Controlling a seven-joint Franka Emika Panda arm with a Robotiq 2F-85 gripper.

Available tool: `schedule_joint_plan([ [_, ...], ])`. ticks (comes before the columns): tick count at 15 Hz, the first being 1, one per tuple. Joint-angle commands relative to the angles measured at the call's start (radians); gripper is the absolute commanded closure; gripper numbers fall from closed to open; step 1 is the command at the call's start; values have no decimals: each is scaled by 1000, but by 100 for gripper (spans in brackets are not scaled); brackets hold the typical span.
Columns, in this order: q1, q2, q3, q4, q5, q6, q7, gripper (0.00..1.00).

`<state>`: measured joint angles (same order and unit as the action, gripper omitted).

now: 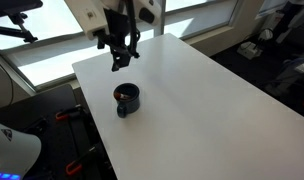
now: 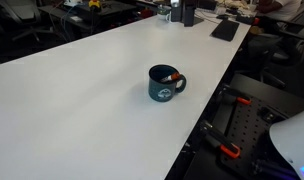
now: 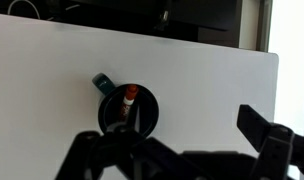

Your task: Remove the marker from the mug.

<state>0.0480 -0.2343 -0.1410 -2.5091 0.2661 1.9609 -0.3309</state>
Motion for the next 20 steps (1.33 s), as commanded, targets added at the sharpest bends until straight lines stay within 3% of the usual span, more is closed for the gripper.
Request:
schedule_joint_plan([
  [1,-28,92,16,37,13,5,12,0],
  [10,-45,151,30,42,-1,4,3,0],
  [20,-70,327,51,151,16,40,11,0],
])
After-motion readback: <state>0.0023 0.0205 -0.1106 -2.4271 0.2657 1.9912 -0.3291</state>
